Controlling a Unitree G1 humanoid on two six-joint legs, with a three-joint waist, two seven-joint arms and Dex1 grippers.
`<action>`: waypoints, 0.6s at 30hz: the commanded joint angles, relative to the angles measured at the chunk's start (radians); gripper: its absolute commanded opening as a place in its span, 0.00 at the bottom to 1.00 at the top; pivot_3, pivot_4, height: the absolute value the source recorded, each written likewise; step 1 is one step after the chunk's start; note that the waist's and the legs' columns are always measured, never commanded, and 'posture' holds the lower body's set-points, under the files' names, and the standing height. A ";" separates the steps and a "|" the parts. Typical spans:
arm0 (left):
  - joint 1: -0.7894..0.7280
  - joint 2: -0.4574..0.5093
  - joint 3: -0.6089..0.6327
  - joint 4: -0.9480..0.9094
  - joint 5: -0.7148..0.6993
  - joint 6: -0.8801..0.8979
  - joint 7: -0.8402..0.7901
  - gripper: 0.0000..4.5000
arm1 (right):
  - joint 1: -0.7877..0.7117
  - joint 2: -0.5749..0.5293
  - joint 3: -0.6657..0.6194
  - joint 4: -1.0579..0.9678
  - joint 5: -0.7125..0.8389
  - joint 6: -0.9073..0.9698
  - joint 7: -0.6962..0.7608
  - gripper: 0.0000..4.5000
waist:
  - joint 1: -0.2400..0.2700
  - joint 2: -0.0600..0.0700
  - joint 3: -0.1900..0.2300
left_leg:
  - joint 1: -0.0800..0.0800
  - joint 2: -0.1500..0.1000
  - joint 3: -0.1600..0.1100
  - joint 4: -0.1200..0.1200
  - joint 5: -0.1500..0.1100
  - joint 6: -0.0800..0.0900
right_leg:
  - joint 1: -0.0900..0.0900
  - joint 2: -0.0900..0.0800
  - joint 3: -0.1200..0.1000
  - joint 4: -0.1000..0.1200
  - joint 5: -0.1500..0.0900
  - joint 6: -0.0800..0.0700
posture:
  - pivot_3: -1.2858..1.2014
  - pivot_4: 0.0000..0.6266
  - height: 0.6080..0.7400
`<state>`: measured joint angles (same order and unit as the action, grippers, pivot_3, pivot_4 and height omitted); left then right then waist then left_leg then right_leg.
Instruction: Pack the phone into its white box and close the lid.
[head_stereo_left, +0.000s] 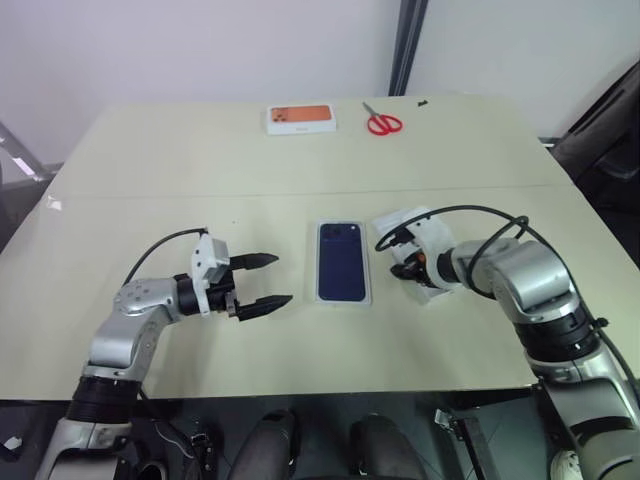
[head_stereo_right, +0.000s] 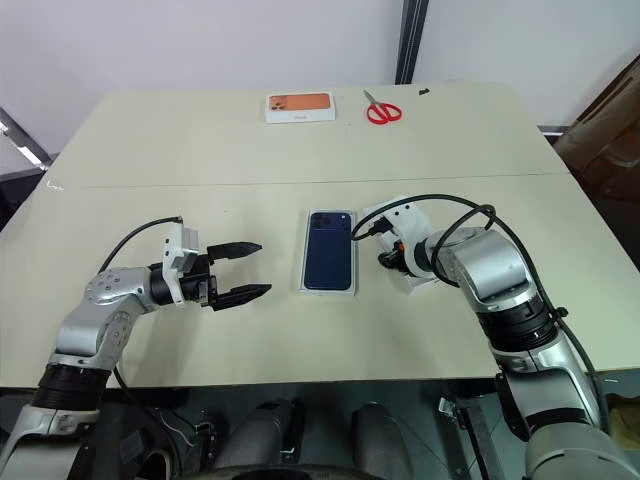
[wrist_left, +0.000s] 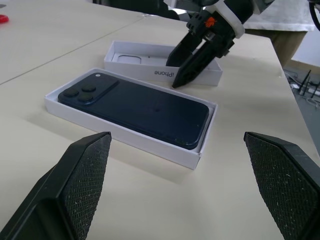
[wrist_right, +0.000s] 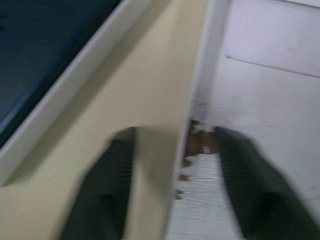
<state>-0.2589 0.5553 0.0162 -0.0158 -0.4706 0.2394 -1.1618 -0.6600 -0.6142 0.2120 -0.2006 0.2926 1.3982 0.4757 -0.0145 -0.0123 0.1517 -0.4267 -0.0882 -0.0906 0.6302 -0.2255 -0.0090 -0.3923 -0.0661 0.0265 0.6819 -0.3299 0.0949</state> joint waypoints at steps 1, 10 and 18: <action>-0.001 -0.005 0.002 -0.041 -0.016 0.009 0.013 1.00 | -0.016 -0.013 0.007 0.002 -0.018 -0.018 -0.011 0.01 | 0.000 0.000 0.000 | 0.000 0.000 0.000 0.000 0.000 0.000 | 0.000 0.000 0.000 0.000 0.000 0.000 | 0.52 0.24 0.95; -0.004 -0.007 0.005 -0.044 -0.019 0.023 0.021 1.00 | -0.026 0.030 -0.040 0.028 -0.038 -0.006 -0.074 0.00 | 0.000 0.000 0.000 | 0.000 0.000 0.000 0.000 0.000 0.000 | 0.000 0.000 0.000 0.000 0.000 0.000 | 0.52 0.24 0.95; -0.024 -0.010 0.019 -0.023 -0.019 0.021 0.038 1.00 | -0.067 0.080 -0.133 0.065 -0.043 -0.267 -0.080 0.00 | 0.000 0.000 0.000 | 0.000 0.000 0.000 0.000 0.000 0.000 | 0.000 0.000 0.000 0.000 0.000 0.000 | 0.52 0.24 0.95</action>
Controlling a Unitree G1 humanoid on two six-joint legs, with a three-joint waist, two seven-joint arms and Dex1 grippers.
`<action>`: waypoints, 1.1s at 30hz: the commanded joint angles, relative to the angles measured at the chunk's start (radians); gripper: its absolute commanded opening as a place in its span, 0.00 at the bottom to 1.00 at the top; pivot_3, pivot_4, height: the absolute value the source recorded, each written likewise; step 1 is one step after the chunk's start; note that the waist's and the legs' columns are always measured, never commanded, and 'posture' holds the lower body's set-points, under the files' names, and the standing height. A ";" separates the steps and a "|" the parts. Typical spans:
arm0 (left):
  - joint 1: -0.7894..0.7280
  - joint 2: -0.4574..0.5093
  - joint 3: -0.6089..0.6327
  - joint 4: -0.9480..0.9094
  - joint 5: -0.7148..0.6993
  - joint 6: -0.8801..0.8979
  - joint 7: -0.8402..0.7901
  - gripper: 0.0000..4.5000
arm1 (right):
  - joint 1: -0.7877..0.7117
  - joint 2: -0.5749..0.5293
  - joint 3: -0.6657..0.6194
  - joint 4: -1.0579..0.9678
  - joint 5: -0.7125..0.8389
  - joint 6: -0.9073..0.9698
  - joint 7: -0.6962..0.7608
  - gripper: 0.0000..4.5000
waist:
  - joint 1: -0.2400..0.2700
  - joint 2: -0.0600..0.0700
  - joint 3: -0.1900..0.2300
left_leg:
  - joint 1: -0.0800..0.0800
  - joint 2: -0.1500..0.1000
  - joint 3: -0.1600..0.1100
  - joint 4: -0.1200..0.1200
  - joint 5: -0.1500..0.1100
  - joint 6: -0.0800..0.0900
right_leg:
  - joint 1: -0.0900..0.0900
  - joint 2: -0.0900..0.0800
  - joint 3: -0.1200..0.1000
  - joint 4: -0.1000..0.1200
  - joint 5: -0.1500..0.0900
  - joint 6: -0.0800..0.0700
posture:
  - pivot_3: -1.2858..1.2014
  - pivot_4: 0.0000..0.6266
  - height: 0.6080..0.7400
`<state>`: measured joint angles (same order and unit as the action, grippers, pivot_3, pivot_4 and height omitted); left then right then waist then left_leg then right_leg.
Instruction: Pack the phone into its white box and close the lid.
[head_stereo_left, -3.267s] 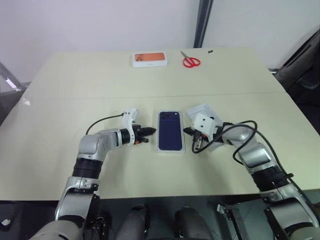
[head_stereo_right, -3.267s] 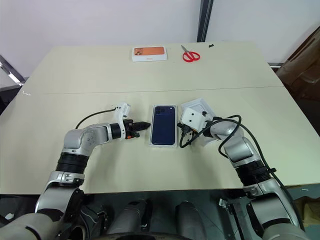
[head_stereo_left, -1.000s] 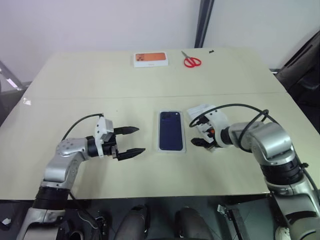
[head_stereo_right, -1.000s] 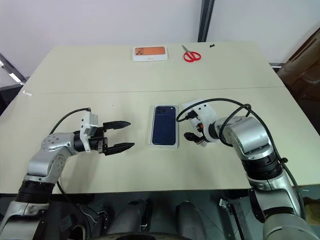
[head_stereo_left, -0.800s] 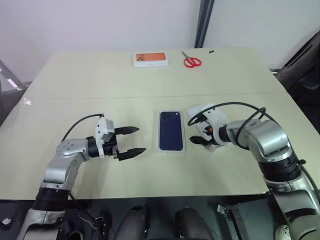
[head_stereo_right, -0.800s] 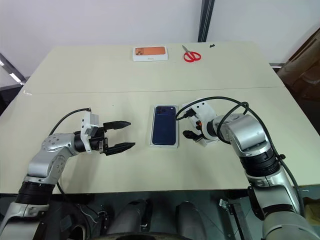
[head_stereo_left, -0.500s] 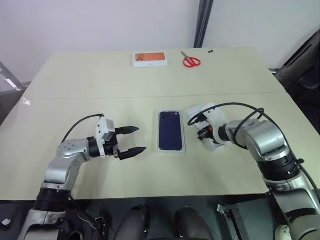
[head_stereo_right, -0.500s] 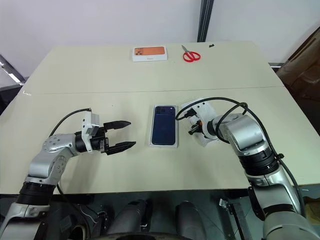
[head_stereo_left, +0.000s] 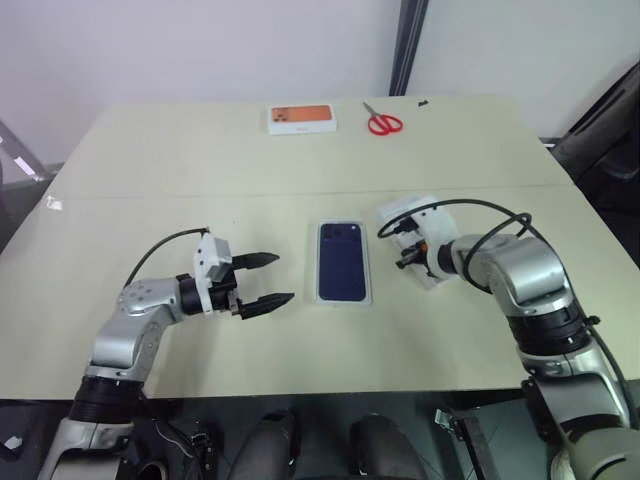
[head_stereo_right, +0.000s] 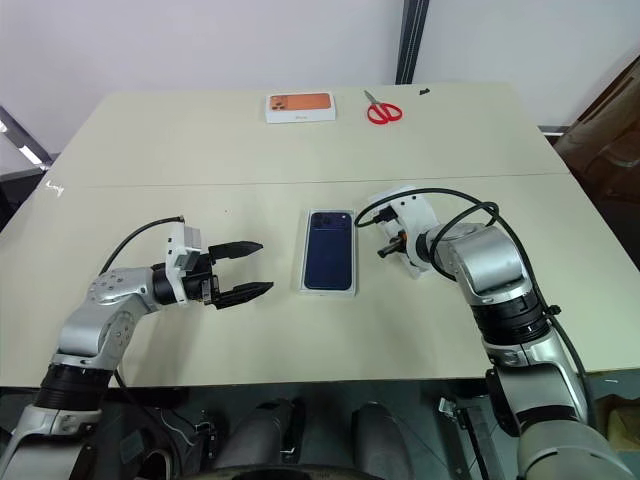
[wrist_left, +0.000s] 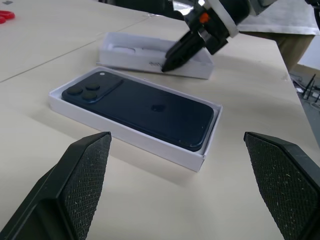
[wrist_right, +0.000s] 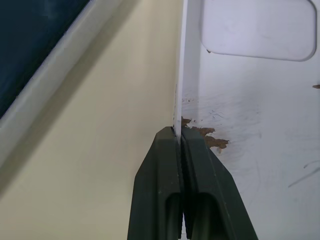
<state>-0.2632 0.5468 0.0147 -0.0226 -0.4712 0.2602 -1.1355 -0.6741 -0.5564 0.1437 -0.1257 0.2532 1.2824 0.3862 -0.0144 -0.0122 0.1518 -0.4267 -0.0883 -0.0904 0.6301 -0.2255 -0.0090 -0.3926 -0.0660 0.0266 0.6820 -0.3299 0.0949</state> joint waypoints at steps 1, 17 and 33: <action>-0.027 -0.004 0.027 -0.011 -0.026 0.007 0.018 1.00 | -0.074 0.074 -0.136 0.008 0.041 -0.150 0.004 0.00 | -0.002 0.000 0.000 | 0.000 0.000 0.000 0.000 0.000 0.000 | 0.000 0.000 0.000 0.000 0.000 0.000 | 0.52 0.24 0.95; -0.096 0.016 0.123 0.017 -0.094 0.070 0.069 1.00 | -0.119 0.648 -0.713 -0.004 0.636 0.213 -0.147 0.00 | -0.006 0.001 0.001 | 0.000 0.000 0.000 -0.001 0.000 0.000 | -0.001 0.001 0.000 0.002 0.000 0.000 | 0.52 0.24 0.95; -0.077 0.007 0.144 -0.016 -0.123 0.092 0.104 1.00 | -0.023 0.812 -0.760 0.021 0.992 0.321 -0.488 0.00 | -0.008 0.002 0.001 | 0.000 0.000 0.001 -0.002 0.000 -0.001 | -0.002 0.001 0.001 0.003 0.000 0.000 | 0.52 0.24 0.95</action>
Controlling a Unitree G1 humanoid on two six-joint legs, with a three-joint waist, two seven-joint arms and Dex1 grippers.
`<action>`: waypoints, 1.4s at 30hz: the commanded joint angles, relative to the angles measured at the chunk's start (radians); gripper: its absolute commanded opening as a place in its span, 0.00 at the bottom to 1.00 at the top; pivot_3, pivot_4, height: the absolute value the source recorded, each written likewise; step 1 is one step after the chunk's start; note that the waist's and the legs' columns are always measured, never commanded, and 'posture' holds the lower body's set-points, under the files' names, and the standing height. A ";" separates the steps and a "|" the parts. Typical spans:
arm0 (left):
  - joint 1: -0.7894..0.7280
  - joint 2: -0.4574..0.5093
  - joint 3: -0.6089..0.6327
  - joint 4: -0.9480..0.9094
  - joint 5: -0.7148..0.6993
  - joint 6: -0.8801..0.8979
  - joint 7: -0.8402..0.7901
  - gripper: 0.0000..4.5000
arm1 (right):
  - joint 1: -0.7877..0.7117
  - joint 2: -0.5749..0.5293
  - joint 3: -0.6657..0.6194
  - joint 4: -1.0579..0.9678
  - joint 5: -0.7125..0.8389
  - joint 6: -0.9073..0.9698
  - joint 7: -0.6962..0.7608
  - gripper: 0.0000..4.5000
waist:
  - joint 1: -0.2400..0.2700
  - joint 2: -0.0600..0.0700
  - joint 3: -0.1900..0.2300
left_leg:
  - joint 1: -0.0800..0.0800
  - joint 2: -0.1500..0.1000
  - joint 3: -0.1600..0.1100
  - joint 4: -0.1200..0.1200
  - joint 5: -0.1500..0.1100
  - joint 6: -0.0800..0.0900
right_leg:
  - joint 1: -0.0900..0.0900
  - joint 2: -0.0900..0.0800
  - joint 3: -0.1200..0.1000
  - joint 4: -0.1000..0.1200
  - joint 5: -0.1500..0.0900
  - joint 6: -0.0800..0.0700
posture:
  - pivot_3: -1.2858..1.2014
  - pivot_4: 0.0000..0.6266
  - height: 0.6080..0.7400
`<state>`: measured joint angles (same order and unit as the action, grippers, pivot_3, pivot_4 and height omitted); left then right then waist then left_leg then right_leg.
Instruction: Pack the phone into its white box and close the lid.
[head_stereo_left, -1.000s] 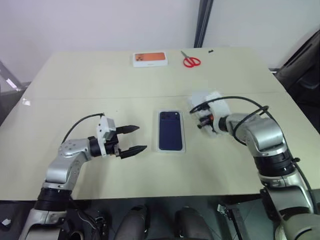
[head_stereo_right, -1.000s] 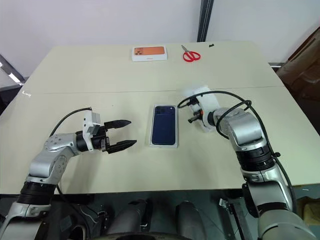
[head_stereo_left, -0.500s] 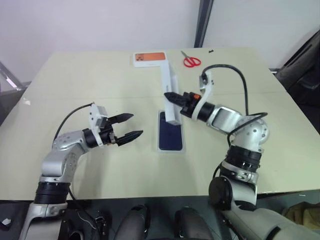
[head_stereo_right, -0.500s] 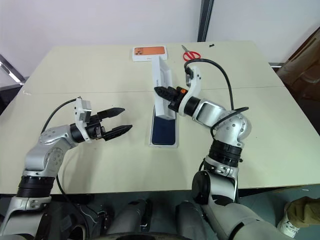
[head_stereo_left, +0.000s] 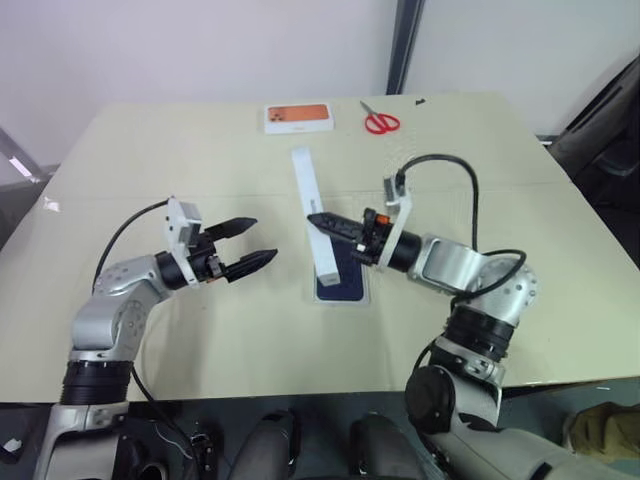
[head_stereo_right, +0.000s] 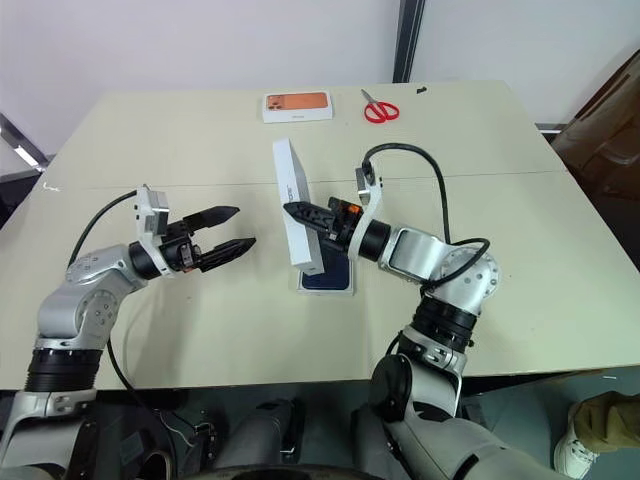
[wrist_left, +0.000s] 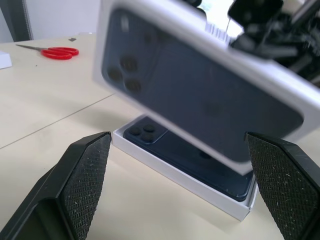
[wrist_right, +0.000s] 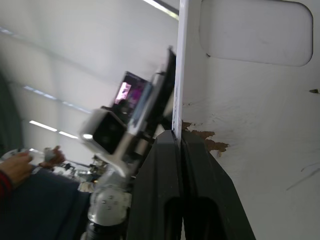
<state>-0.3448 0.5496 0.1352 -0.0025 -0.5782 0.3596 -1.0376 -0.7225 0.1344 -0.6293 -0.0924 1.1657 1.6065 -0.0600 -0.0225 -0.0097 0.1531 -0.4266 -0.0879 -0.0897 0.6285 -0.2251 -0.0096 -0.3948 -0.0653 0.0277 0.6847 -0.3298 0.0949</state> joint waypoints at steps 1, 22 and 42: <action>0.005 0.004 0.023 -0.038 -0.017 -0.006 0.007 1.00 | 0.033 0.120 0.031 -0.017 0.096 -0.004 -0.049 0.00 | -0.001 0.000 0.000 | 0.000 0.000 0.000 0.000 0.000 0.000 | 0.000 0.000 0.000 0.000 0.000 0.000 | 0.52 0.24 0.95; 0.026 -0.030 -0.004 -0.059 -0.033 0.034 0.039 0.82 | 0.168 -0.019 0.370 0.106 0.611 -0.402 -0.398 0.00 | -0.022 0.000 0.000 | 0.000 0.000 0.000 -0.001 0.000 0.000 | 0.000 0.000 0.000 0.000 0.000 0.000 | 0.52 0.24 0.95; 0.052 -0.082 -0.076 -0.067 -0.003 0.067 0.058 0.00 | 0.252 -0.194 0.502 0.107 0.372 -0.553 -0.211 0.06 | -0.015 0.000 0.000 | 0.001 0.000 0.000 0.001 0.000 0.001 | 0.003 0.000 -0.001 -0.002 0.000 0.000 | 0.52 0.24 0.95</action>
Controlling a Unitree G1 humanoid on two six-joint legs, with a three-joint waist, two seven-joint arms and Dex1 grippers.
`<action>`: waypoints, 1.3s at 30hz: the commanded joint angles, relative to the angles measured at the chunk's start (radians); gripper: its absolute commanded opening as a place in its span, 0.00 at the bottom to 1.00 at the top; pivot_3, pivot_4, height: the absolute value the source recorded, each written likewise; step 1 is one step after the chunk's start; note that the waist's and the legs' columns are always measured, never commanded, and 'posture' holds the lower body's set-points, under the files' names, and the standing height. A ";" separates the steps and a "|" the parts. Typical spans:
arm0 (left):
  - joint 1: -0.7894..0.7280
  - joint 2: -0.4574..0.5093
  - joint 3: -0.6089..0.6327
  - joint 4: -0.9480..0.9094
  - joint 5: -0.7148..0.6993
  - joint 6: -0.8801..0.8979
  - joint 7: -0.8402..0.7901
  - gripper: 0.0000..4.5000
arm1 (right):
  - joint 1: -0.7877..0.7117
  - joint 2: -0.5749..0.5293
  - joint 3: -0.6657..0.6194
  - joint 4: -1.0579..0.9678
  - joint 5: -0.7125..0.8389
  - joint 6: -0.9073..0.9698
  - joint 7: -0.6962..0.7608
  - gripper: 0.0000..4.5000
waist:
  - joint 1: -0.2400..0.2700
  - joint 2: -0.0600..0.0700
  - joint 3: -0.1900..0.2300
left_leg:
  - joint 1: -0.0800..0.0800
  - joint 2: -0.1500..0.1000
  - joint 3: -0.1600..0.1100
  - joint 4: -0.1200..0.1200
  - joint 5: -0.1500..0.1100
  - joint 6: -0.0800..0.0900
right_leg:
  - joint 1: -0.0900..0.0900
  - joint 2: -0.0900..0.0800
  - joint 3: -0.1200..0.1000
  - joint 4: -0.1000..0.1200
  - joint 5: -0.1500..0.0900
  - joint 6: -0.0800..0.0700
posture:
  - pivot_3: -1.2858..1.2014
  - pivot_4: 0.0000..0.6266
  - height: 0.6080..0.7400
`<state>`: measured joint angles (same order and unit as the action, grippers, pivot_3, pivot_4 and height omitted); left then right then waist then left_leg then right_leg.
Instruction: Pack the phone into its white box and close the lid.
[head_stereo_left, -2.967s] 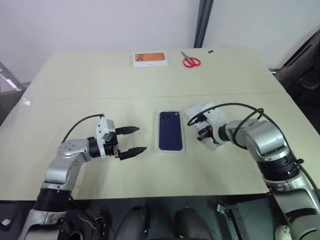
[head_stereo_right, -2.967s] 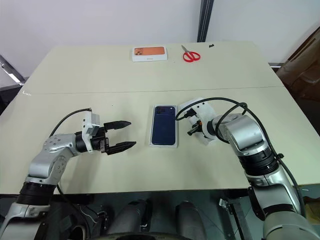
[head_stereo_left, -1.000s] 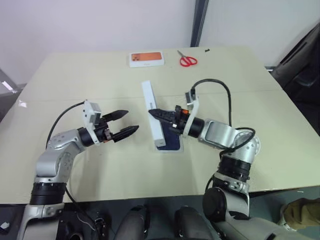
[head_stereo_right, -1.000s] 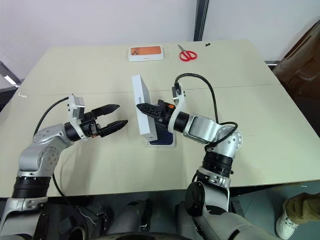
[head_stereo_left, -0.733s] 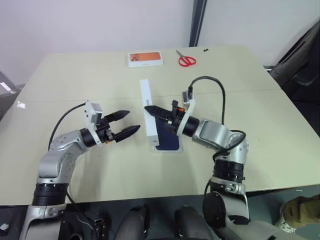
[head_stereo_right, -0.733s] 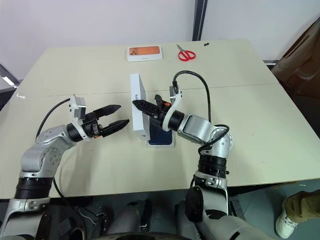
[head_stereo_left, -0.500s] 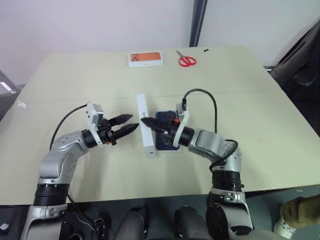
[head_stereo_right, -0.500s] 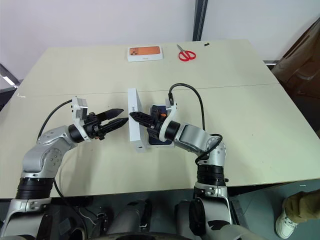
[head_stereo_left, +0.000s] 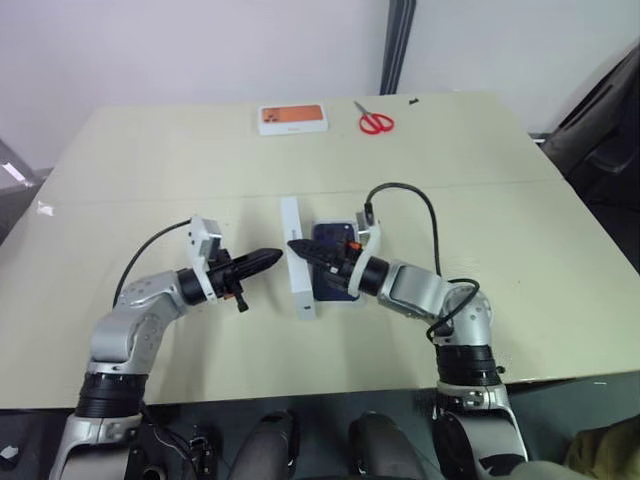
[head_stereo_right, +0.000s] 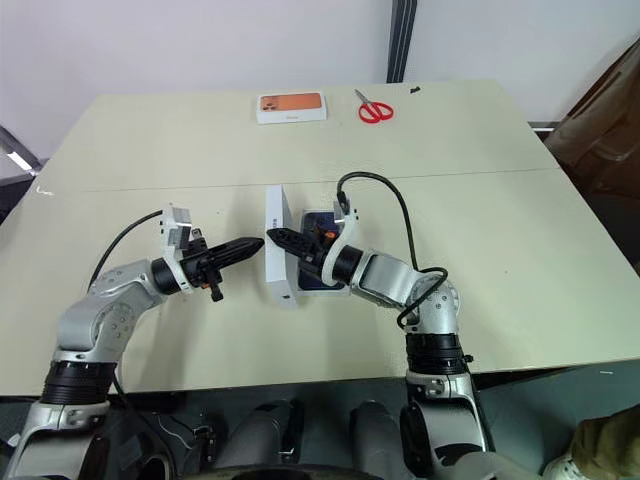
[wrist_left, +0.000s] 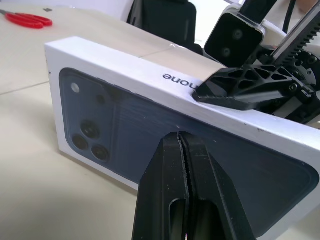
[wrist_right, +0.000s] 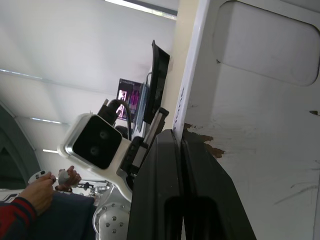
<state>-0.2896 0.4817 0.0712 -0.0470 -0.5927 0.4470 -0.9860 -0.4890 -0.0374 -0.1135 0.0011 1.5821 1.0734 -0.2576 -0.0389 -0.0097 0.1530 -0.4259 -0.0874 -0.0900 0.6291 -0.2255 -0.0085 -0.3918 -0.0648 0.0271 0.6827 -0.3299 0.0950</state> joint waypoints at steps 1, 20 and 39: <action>-0.004 -0.023 -0.017 -0.020 0.011 -0.019 0.011 0.00 | 0.015 -0.026 -0.019 0.016 -0.040 -0.022 -0.011 0.14 | 0.003 0.000 0.000 | 0.000 0.000 0.000 0.000 0.000 0.000 | 0.000 0.000 0.000 0.000 0.000 0.000 | 0.52 0.24 0.95; -0.066 -0.154 -0.089 0.037 0.070 -0.052 0.077 0.00 | -0.025 -0.400 -0.001 -0.132 -0.429 -0.099 0.349 0.99 | 0.000 0.000 0.000 | -0.001 0.000 0.001 0.000 -0.001 0.001 | 0.000 0.000 0.000 0.000 0.000 0.000 | 0.52 0.24 0.95; 0.022 0.016 0.003 -0.008 0.039 0.120 0.118 0.00 | 0.015 -0.525 0.355 -0.182 -1.185 -0.533 0.749 0.01 | 0.010 -0.001 0.001 | -0.001 0.000 0.001 0.001 -0.001 0.001 | 0.000 0.000 0.000 -0.001 0.000 0.000 | 0.52 0.24 0.95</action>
<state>-0.2669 0.4865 0.0544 -0.0171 -0.5352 0.5479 -0.8746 -0.4519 -0.5685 0.2504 -0.1693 0.4224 0.5749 0.4671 -0.0285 -0.0103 0.1535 -0.4265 -0.0874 -0.0894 0.6305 -0.2261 -0.0078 -0.3921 -0.0648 0.0274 0.6817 -0.3300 0.0952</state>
